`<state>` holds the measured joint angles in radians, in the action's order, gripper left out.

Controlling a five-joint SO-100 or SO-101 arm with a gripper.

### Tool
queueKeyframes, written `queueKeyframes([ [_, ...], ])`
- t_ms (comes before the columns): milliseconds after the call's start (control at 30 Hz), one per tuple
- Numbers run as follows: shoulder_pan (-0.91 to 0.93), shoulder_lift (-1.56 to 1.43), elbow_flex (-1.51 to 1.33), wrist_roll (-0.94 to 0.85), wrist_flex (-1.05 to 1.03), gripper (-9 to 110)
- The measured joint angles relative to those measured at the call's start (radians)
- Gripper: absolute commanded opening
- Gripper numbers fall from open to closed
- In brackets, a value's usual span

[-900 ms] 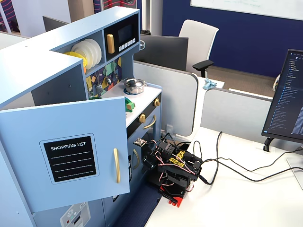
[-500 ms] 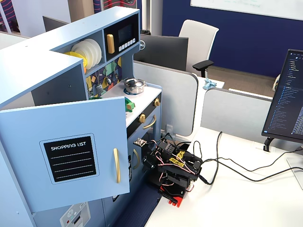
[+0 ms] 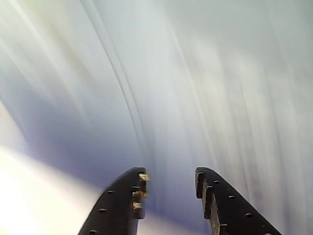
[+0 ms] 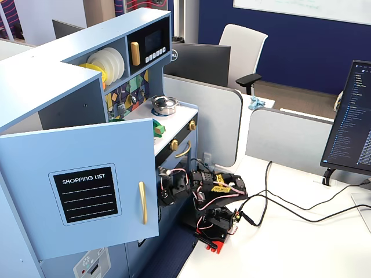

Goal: Pick up the green pineapple from the left cabinet and place it in the green recipient

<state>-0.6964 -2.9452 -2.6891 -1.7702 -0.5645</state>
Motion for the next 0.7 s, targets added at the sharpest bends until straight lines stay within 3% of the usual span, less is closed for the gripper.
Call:
queueKeyframes([
  [133, -0.149, 0.121, 0.156, -0.075, 0.089, 13],
  [333, -0.176, 0.299, 0.282, 0.006, 0.27, 23],
  [700, -0.137, 0.611, 0.325, 0.103, 0.746, 24],
])
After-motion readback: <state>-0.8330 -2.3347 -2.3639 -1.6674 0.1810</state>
